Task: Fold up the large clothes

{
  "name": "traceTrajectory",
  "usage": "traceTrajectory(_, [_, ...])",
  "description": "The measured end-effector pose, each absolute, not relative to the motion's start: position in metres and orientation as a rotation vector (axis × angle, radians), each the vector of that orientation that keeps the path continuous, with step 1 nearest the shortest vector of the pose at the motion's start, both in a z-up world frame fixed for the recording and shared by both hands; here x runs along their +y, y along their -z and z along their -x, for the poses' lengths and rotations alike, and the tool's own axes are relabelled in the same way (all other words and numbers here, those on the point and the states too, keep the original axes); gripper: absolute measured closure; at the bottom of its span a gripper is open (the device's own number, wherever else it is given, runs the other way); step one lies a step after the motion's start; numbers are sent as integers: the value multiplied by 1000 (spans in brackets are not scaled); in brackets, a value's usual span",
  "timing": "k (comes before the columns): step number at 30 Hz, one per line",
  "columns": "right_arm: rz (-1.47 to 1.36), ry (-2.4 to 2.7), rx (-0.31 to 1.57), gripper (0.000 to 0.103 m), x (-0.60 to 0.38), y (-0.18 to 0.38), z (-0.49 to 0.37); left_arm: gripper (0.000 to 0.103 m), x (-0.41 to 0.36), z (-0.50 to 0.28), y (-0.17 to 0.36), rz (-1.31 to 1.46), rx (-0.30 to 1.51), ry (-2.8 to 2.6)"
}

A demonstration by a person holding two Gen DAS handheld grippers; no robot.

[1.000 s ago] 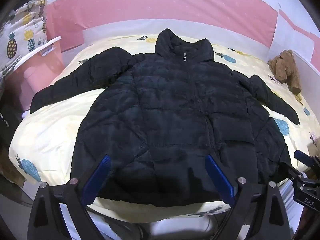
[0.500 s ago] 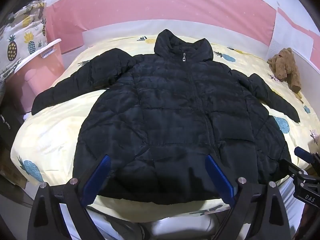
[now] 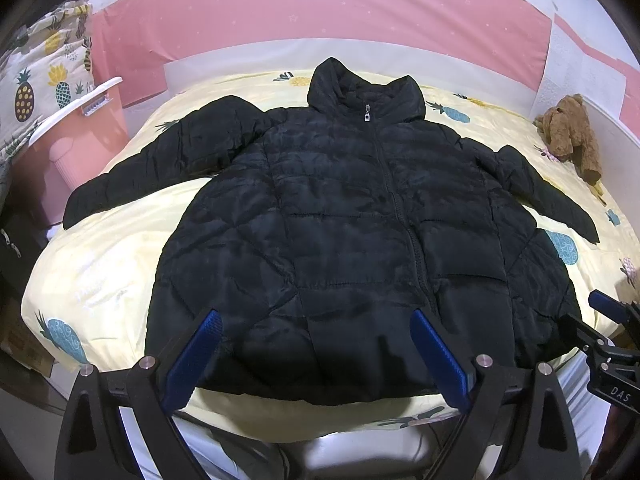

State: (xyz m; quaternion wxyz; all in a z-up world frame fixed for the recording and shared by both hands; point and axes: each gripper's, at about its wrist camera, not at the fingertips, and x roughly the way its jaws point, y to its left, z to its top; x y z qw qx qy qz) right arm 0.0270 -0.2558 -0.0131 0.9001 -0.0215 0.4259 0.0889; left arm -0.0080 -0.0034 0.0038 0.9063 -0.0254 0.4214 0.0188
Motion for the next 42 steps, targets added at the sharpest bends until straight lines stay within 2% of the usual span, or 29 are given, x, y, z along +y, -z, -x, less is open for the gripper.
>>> traceTrajectory(42, [47,-183,885,23,-253,13,-31,7,-7,6,3,51,885,-29])
